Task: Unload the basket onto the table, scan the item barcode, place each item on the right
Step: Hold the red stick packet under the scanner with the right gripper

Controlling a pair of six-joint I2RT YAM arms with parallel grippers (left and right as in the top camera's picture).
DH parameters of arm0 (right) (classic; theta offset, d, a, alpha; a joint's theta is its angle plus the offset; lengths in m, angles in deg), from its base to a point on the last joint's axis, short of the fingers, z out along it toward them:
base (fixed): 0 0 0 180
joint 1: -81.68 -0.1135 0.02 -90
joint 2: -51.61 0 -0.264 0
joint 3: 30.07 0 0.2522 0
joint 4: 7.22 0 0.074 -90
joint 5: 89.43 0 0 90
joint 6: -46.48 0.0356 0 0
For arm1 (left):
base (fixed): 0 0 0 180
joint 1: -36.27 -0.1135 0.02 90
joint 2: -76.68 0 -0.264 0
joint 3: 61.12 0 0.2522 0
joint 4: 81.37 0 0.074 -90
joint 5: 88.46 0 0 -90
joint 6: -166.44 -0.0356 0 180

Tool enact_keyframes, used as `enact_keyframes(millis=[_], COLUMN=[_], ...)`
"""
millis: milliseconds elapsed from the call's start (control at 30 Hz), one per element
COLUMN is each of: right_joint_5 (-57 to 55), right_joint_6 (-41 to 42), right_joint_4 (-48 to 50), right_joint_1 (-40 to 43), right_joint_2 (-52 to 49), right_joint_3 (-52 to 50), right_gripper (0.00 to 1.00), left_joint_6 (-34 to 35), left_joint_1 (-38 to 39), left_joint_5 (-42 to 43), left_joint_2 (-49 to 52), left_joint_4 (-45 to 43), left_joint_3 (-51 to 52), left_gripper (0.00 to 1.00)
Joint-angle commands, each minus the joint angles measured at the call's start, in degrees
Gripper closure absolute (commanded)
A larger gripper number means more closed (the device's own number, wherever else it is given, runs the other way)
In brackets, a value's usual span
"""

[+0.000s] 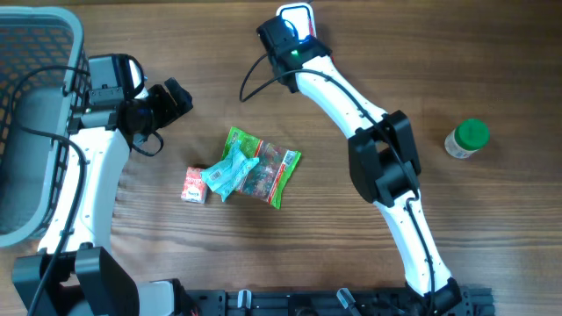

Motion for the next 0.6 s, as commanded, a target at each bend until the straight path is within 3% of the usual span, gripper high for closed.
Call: enact_keyframes(millis=[0,567], right_joint_5=[6.2,7.9], right_joint_6=[2.0,6.9], right_joint_4=[-0.9,-3.7], right_joint_1=[0.7,0.9], right_joint_2=[1.6,3.3], right_joint_3=[0.3,0.3], right_gripper=[0.96,0.96], left_joint_6=[-0.7,-0.7], left_joint_1=[0.2,0.2], left_joint_5=[0.5,0.5], left_joint_2=[-0.2,-0.2], left_joint_4=[-0.2,-0.2], left_joint_3=[-0.9,-0.9], left_gripper=[0.00,0.00])
